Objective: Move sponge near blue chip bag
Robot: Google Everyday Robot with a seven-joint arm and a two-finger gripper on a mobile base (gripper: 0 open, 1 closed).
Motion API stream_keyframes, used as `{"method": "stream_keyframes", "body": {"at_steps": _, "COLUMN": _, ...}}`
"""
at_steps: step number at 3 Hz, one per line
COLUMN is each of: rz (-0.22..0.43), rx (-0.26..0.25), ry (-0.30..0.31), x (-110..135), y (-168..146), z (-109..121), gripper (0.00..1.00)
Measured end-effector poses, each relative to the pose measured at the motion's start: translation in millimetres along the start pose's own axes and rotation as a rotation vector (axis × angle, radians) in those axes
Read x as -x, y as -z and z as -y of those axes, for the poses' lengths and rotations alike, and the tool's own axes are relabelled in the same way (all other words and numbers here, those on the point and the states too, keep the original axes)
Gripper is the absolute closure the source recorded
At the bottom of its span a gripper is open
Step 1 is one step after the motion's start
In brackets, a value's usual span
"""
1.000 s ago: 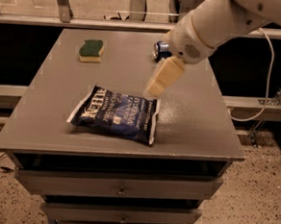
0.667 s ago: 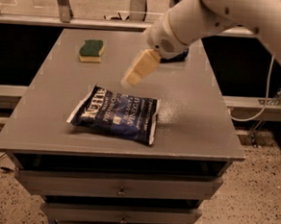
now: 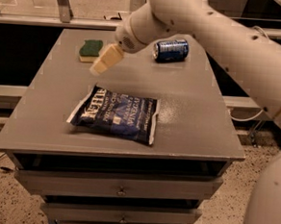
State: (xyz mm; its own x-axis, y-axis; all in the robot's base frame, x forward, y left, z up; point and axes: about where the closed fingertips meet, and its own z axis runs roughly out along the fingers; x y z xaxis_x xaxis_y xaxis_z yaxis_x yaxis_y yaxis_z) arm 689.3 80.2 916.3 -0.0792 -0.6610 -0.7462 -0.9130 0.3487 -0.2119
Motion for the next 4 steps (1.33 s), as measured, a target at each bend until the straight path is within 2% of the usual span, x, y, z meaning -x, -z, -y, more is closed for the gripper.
{"method": "stream_keyframes", "body": {"at_steps": 1, "rz": 0.006, "rx": -0.037, "ry": -0.038, "x": 6, "y": -42, "z": 22, "gripper": 0.0}}
{"method": "stream_keyframes", "body": {"at_steps": 2, "rz": 0.017, "rx": -0.054, "ry": -0.087, "x": 12, "y": -77, "z": 37, "gripper": 0.0}}
{"method": "stream_keyframes", "body": {"at_steps": 4, "rz": 0.018, "rx": -0.075, "ry": -0.135, "x": 14, "y": -119, "z": 48, "gripper": 0.0}}
